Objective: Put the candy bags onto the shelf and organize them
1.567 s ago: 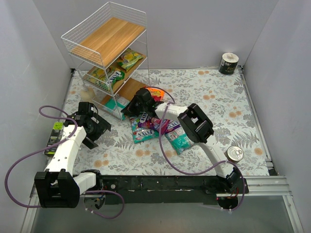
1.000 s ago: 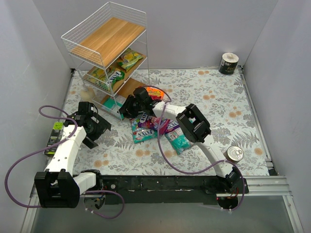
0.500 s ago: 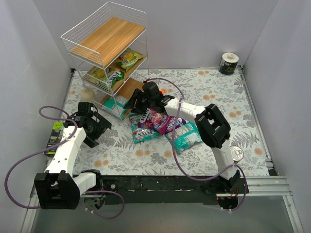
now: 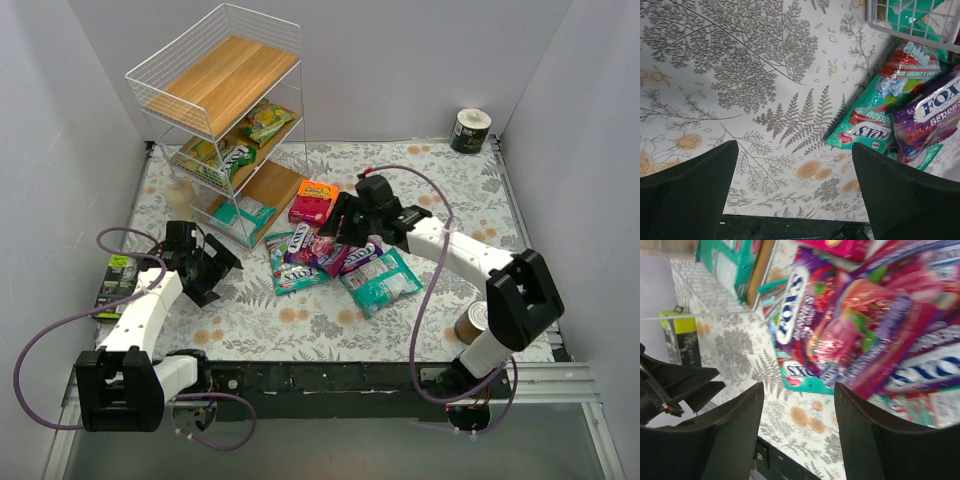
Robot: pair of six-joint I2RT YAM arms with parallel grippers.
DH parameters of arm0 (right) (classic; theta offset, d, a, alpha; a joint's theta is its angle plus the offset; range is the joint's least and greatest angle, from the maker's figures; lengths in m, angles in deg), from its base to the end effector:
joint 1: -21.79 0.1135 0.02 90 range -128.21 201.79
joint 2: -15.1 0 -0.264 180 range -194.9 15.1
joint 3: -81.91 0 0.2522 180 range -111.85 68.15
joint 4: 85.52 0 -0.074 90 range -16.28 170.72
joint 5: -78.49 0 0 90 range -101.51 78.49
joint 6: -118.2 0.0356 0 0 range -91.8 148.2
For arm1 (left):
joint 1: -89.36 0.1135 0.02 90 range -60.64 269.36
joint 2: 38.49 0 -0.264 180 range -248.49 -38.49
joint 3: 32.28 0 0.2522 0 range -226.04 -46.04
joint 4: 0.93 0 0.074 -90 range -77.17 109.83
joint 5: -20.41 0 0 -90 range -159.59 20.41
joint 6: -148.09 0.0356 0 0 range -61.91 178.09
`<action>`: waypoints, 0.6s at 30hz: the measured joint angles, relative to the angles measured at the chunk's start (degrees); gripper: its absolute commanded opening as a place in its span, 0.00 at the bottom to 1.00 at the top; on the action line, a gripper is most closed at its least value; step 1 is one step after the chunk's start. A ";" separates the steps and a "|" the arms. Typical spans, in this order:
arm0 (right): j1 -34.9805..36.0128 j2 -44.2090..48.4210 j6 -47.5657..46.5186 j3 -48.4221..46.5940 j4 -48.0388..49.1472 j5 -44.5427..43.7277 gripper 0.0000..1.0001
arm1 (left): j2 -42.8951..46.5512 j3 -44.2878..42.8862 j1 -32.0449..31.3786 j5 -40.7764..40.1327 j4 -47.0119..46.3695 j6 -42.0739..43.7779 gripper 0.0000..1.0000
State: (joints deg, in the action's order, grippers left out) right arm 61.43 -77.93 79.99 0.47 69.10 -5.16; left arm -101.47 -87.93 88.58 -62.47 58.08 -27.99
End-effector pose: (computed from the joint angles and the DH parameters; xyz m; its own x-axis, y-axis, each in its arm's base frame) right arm 0.2812 0.2381 0.2607 -0.8381 0.3198 -0.4419 -0.0704 0.7400 0.6689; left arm 0.1940 -0.0071 0.2164 -0.1257 -0.9883 0.0858 -0.9094 0.0802 -0.4081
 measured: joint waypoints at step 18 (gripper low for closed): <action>-9.53 4.13 -10.43 10.14 1.07 5.35 0.70 | 3.34 6.82 -0.04 9.53 -14.64 4.26 0.98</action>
State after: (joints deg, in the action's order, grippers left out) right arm 51.90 -73.80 69.56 10.61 70.17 0.19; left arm -98.12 -81.11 88.54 -52.94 43.44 -23.73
